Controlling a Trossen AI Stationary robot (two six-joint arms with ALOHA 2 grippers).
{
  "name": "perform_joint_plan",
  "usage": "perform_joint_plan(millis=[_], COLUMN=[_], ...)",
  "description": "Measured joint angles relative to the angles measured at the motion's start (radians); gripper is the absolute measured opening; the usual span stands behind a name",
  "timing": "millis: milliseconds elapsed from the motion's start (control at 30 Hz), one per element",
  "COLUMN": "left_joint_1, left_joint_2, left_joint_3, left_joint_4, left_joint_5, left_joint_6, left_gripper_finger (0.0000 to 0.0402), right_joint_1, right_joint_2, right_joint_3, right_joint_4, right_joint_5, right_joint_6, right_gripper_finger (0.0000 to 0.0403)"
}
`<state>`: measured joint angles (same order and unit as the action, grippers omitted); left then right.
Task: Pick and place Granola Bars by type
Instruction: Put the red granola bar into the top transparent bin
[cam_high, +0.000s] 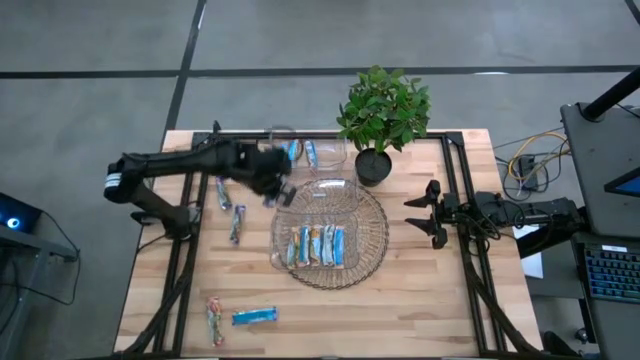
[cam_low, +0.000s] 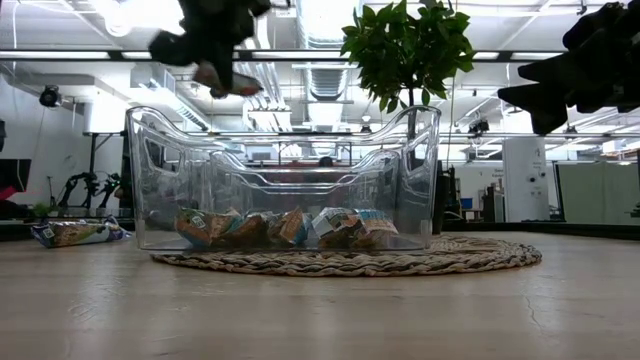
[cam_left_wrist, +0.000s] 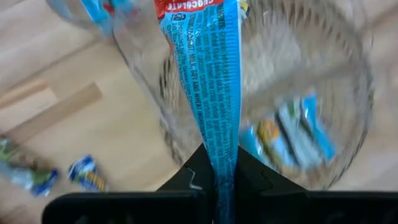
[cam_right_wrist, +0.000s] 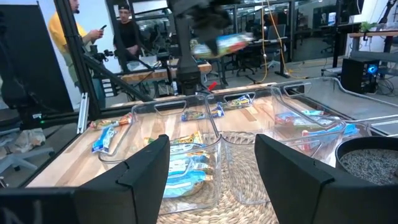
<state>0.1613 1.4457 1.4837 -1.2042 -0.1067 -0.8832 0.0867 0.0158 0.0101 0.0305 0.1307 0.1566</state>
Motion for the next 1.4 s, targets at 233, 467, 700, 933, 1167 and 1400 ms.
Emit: perform_joint_plan(millis=[233,467,700,933,1167,1400], left_joint_1=[0.202,0.317,0.385,0.439,0.468,0.476], left_joint_2=[0.073,0.206,0.378,0.517,0.6,0.657], left_joint_3=[0.0,0.098,0.306,0.465,0.506,0.506], left_joint_4=[0.112,0.131,0.132,0.13,0.158,0.222], left_joint_5=[0.098,0.112,0.112,0.154,0.216,0.28], left_joint_6=[0.062,0.121,0.157,0.154,0.133,0.096], left_gripper_finger=[0.0008,0.0008,0.0008,0.0009,0.0009,0.0009], right_joint_1=[0.0,0.0,0.0,0.0,0.0,0.0], right_joint_2=[0.0,0.0,0.0,0.0,0.0,0.0], right_joint_3=[0.0,0.0,0.0,0.0,0.0,0.0], right_joint_4=[0.0,0.0,0.0,0.0,0.0,0.0], right_joint_5=[0.0,0.0,0.0,0.0,0.0,0.0], right_joint_6=[0.0,0.0,0.0,0.0,0.0,0.0], right_gripper_finger=[0.0224,0.0224,0.0224,0.0224,0.0224,0.0224])
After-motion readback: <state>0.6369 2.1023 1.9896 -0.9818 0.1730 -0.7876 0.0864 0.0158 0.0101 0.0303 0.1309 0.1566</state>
